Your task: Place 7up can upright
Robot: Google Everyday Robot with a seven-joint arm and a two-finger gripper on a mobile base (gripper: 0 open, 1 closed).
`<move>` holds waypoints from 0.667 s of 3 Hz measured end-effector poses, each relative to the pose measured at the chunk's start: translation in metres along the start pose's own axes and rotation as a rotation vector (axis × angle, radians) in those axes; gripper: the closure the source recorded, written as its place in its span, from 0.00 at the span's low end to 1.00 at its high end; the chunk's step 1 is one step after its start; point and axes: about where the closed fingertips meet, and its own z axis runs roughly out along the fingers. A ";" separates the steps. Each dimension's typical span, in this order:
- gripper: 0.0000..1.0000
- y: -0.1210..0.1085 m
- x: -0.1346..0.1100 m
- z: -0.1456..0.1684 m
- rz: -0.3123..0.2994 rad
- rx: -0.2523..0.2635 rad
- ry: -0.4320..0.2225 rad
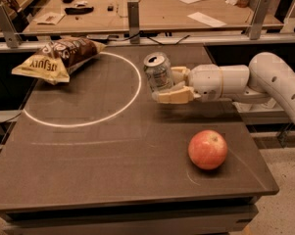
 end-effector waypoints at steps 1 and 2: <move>1.00 0.000 0.009 0.001 0.015 0.002 -0.012; 1.00 0.002 0.018 0.002 0.030 0.008 -0.011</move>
Offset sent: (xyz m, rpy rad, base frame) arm 0.0008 -0.0055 -0.0311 0.0144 0.0467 -0.0295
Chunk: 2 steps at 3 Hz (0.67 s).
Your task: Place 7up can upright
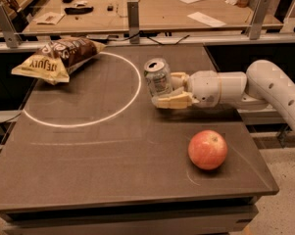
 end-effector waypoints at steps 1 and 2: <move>1.00 0.002 0.007 0.001 0.012 0.005 -0.001; 1.00 0.002 0.012 0.002 0.018 0.013 0.004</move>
Offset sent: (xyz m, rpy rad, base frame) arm 0.0006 -0.0038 -0.0197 -0.0076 0.0236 -0.0363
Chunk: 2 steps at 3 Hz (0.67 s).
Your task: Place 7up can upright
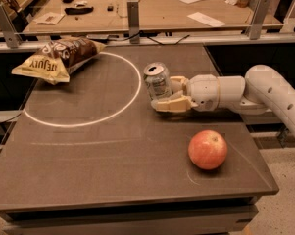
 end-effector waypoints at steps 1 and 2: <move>0.82 -0.001 0.005 0.002 0.017 0.004 0.016; 0.61 -0.001 0.008 0.003 0.024 0.005 0.025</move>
Offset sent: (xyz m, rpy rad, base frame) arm 0.0042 -0.0025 -0.0127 -0.0351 0.0350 -0.0236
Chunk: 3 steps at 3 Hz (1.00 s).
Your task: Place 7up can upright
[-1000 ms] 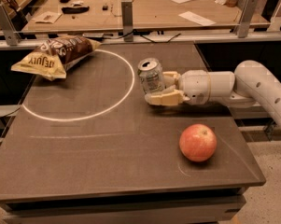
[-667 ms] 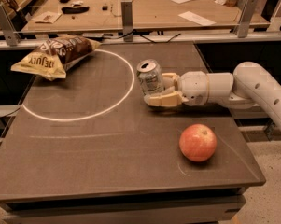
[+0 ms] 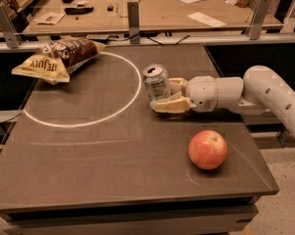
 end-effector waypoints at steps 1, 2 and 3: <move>0.37 0.001 0.002 0.001 0.005 0.001 -0.011; 0.12 0.001 0.002 0.002 -0.001 0.000 -0.009; 0.00 0.002 0.001 0.002 -0.011 -0.002 0.007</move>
Offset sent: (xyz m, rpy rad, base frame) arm -0.0001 -0.0033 -0.0029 0.0036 -0.0079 -0.0094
